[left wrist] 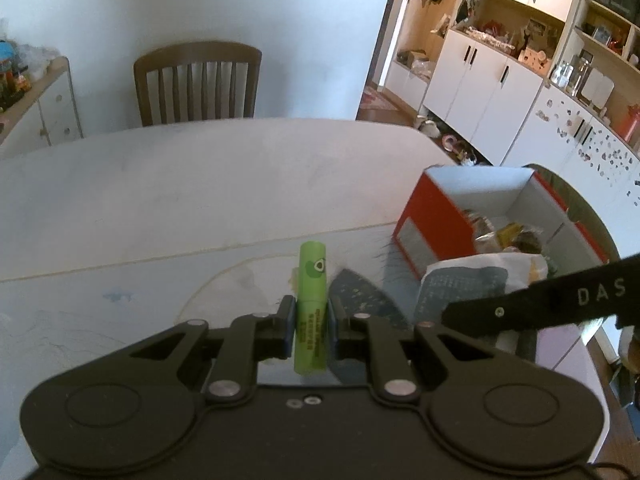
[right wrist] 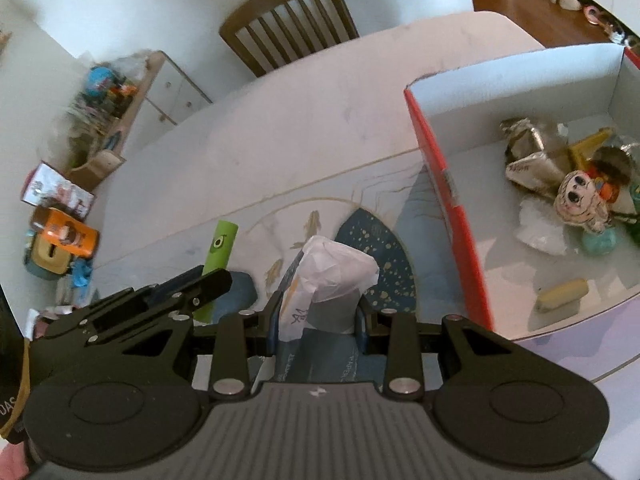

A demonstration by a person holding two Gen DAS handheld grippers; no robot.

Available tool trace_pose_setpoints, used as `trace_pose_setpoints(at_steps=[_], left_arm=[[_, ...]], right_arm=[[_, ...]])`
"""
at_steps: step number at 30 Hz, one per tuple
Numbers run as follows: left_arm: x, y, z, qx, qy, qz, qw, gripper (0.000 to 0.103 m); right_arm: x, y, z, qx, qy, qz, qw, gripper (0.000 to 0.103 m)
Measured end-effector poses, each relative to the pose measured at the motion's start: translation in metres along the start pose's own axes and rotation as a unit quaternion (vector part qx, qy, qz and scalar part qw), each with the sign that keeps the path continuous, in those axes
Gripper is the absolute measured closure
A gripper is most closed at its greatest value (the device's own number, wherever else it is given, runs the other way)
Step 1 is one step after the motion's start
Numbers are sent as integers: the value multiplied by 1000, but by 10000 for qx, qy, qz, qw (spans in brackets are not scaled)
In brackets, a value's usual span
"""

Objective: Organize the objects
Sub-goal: 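Carry the green tube and plastic bag with both tools into the red box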

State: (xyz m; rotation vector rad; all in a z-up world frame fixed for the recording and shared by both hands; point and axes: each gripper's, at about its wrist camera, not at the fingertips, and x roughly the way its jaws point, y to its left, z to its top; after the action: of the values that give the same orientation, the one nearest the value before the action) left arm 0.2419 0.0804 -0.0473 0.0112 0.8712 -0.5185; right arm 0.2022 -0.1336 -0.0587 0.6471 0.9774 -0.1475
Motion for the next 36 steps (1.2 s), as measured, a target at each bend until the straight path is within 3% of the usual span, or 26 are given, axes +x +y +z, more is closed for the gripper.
trace_pose_setpoints(at_steps=[13,27,36], left_arm=[[-17,-90,20,265,-202,-105,9994,88],[14,-170,33,540,-187,-173,9982,88],[43,-203,39,673,5,-173,9976,88]], right_arm=[[-62,-60,27,-145,-498,42,9986,70],[-102,-143,58,-45,-882,-246,9958,70],[-107,-191,77,-66,-872,-552,9946,70]])
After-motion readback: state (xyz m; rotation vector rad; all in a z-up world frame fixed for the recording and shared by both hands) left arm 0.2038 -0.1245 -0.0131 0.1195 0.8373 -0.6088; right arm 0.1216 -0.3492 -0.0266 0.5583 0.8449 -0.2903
